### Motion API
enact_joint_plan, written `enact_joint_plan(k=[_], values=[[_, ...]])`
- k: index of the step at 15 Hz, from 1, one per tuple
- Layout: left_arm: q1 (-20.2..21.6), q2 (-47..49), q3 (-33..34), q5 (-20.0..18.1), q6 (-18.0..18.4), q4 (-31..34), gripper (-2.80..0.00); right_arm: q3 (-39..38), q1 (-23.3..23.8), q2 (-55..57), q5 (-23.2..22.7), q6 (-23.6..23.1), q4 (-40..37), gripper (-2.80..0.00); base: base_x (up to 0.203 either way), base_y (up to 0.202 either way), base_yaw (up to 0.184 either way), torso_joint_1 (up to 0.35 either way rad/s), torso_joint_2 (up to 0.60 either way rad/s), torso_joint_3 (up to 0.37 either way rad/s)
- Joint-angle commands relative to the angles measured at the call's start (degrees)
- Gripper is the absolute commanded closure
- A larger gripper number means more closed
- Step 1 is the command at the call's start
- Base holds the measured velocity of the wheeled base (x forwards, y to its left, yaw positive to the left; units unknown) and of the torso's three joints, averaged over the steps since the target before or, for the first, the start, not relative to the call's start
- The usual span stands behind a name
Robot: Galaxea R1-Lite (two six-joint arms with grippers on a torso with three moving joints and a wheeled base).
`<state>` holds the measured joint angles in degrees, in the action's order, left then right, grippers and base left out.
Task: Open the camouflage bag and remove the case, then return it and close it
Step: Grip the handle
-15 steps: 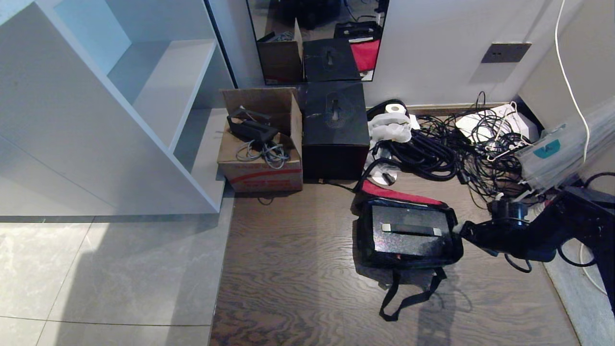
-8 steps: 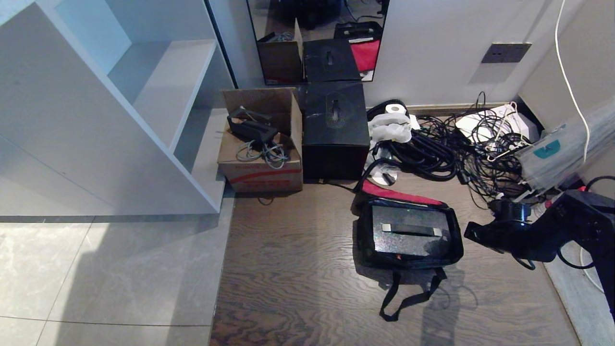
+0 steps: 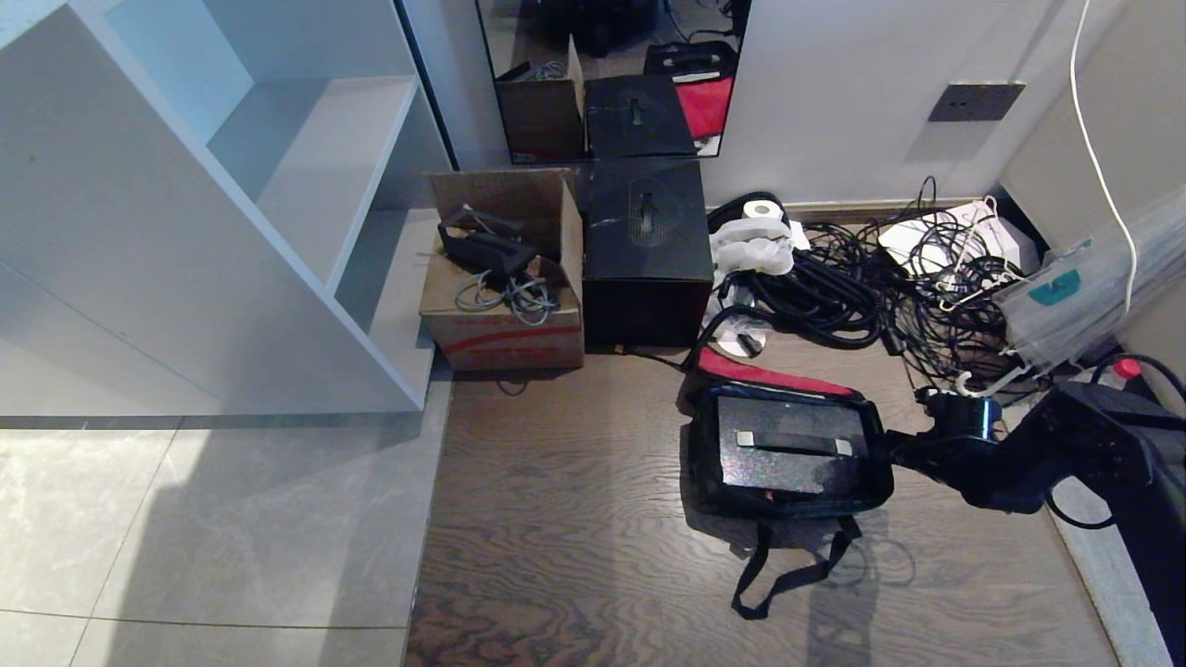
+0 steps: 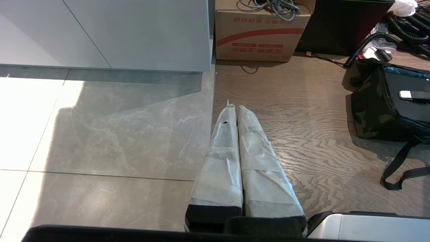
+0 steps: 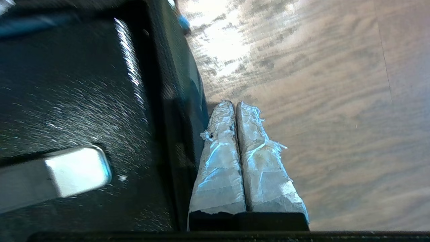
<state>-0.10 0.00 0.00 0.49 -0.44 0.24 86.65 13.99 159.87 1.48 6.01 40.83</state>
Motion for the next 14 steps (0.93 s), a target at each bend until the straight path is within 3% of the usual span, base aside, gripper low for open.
enact_joint_plan(k=[1, 14], values=[[0.0, 0.0, 0.0, 0.0, 0.0, 0.0, 0.00, 0.0, -0.6, 0.3, -0.2, 0.2, 0.0, 0.00, 0.000, 0.000, 0.000, 0.000, 0.00, 0.000], [0.0, 0.0, 0.0, 0.0, 0.0, 0.0, 0.00, -5.6, -3.4, -4.4, -0.1, -1.7, -7.0, 0.00, 0.000, 0.000, 0.000, 0.000, 0.00, 0.000]])
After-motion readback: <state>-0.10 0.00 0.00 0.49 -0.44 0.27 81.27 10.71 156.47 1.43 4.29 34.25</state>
